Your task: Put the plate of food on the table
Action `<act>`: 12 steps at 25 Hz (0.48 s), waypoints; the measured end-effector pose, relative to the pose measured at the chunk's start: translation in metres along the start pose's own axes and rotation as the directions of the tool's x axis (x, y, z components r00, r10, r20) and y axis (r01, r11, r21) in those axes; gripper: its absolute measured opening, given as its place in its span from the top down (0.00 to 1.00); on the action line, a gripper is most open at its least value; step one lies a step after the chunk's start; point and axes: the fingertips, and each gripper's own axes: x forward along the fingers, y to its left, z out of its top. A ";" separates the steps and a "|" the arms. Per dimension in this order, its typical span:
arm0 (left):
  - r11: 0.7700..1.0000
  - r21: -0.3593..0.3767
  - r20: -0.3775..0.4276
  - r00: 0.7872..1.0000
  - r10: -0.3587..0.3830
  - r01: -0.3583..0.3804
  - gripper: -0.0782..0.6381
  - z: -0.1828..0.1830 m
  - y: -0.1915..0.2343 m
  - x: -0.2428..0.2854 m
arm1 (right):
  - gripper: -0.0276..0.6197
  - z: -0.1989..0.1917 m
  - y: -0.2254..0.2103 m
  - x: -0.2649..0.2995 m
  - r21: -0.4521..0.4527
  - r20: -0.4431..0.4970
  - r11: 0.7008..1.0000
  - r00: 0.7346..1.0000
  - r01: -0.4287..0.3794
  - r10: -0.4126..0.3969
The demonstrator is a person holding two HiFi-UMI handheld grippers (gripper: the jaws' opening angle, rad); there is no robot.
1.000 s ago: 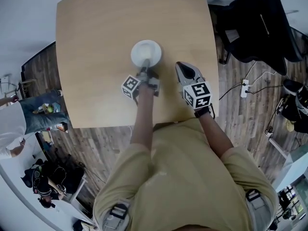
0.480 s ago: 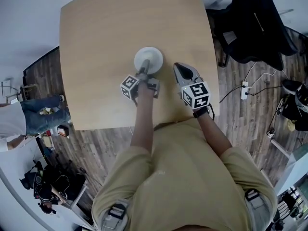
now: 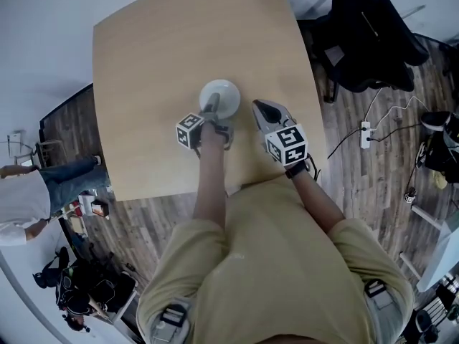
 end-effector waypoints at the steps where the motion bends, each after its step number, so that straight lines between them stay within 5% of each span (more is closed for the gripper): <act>1: 1.000 0.000 -0.006 1.000 -0.004 0.004 0.15 -0.002 0.000 -0.005 | 0.95 0.000 0.002 -0.003 -0.002 0.002 1.000 1.000 -0.002 0.002; 5: 0.998 0.014 -0.036 0.997 -0.064 0.064 0.15 -0.013 -0.006 -0.023 | 0.95 -0.003 0.005 -0.011 -0.011 0.004 1.000 1.000 -0.002 0.002; 8: 0.986 0.111 -0.070 0.991 -0.117 0.124 0.15 -0.017 -0.017 -0.042 | 0.95 -0.005 0.010 -0.017 -0.024 0.004 1.000 1.000 0.002 -0.001; 12: 0.899 0.363 -0.134 0.969 -0.209 0.245 0.15 -0.023 -0.049 -0.072 | 0.95 -0.001 0.013 -0.025 -0.042 0.019 0.999 1.000 0.014 -0.013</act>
